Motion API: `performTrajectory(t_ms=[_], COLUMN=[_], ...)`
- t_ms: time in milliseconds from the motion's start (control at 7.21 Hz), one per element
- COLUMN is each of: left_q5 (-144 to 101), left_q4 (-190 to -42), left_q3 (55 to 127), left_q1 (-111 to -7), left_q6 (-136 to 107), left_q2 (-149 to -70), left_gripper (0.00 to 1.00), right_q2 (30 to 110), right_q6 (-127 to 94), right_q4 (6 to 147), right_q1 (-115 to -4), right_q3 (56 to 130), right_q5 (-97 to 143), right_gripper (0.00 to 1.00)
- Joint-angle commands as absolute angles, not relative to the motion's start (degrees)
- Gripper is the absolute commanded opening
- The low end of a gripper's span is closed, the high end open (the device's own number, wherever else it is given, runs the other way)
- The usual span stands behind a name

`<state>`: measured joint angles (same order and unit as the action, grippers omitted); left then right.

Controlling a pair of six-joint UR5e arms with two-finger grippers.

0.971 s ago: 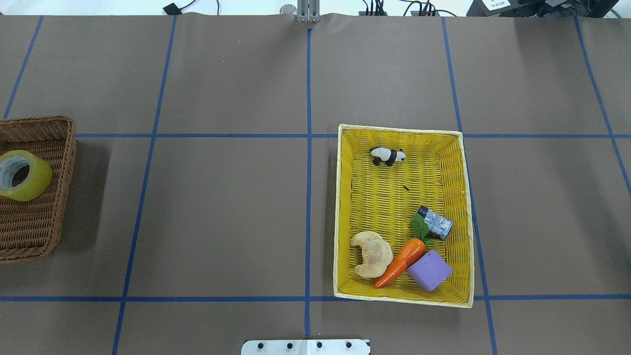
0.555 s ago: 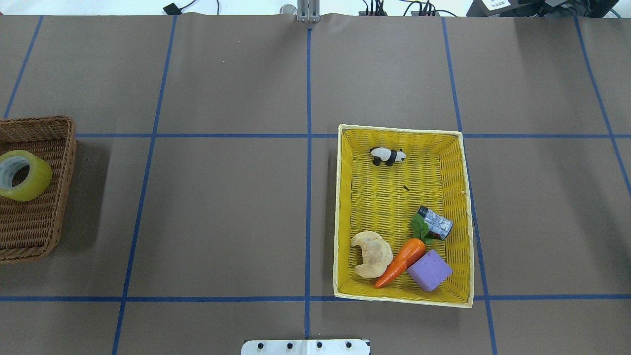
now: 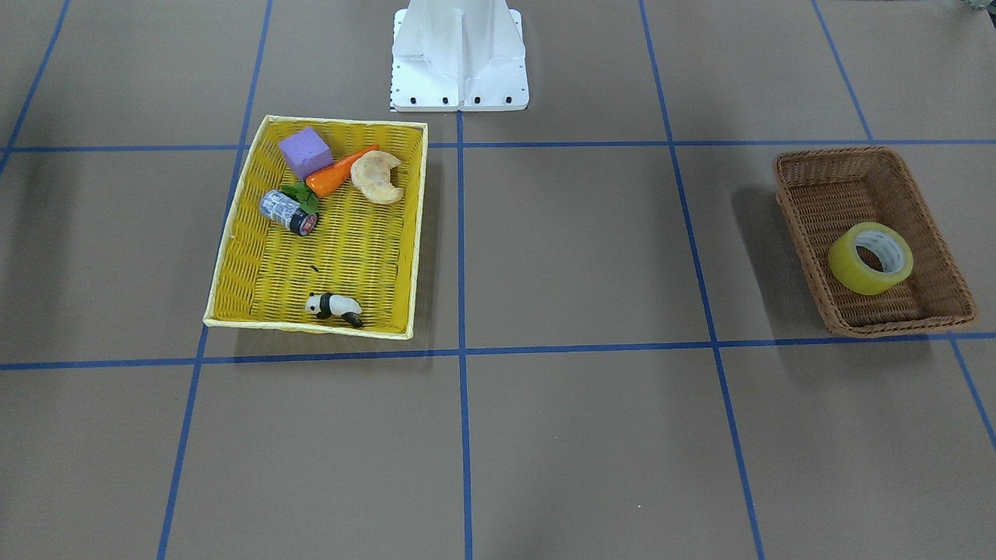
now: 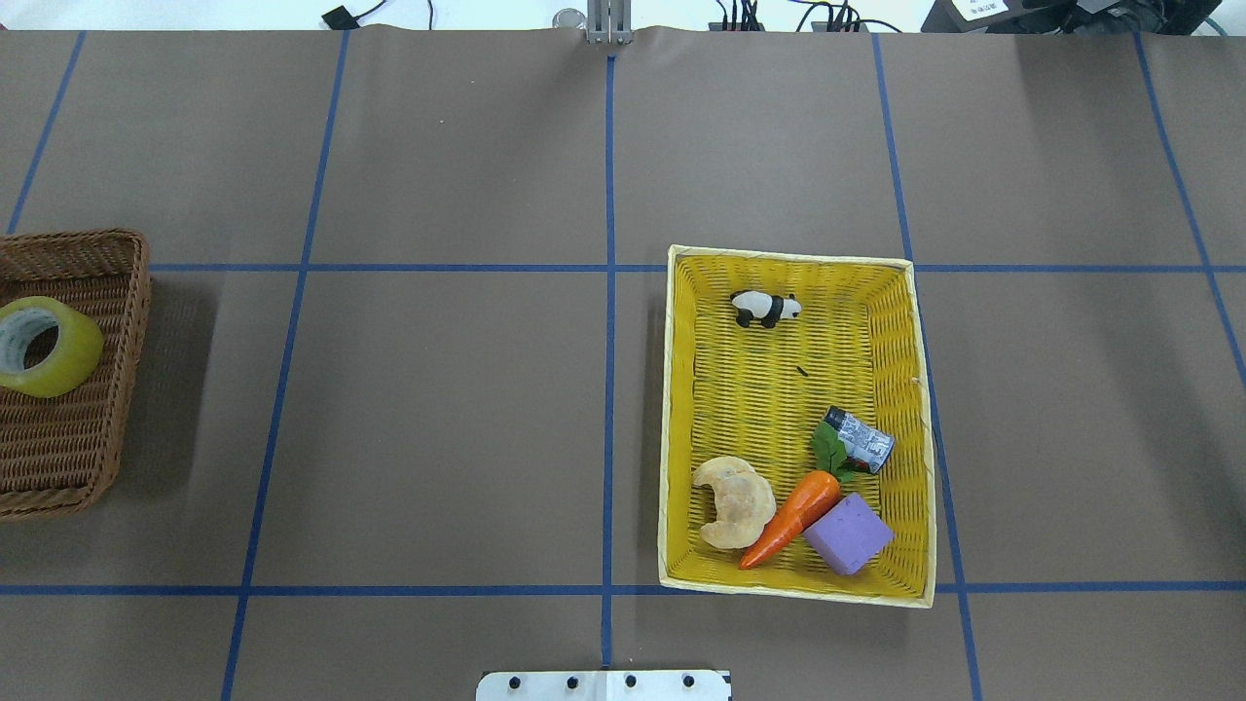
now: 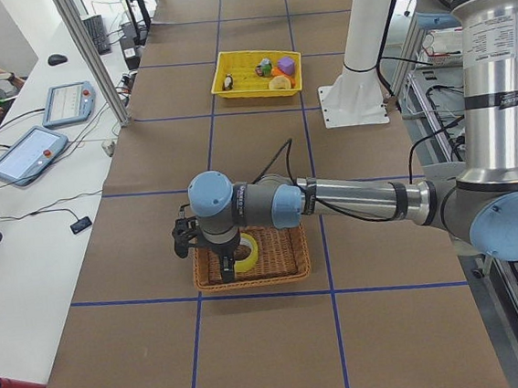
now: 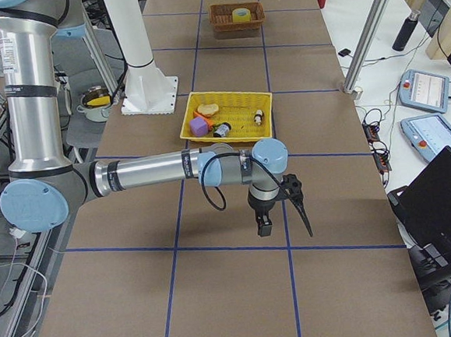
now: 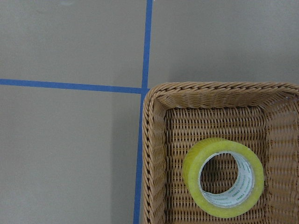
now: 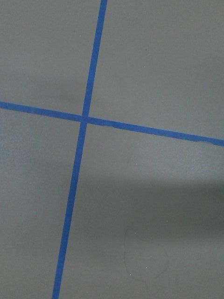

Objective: Move tape to another basket

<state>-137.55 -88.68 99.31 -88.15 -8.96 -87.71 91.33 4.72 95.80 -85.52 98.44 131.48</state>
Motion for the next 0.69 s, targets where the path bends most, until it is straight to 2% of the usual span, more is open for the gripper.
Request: performTrajectory(t_ms=[0, 555], left_q5=[-137.55, -137.46], left_q4=[-88.68, -88.77], left_q3=[99.32, 99.14], left_q1=[-88.15, -88.07], left_q6=[-8.96, -8.88], left_q2=[-87.63, -87.63], left_gripper=[0.98, 0.98], right_q2=[91.32, 91.14], right_q6=[4.75, 4.66], right_q4=[95.8, 95.8], right_q1=[-85.52, -85.52], right_q3=[98.52, 98.61], right_q5=[131.48, 131.48], right_gripper=[1.0, 1.0])
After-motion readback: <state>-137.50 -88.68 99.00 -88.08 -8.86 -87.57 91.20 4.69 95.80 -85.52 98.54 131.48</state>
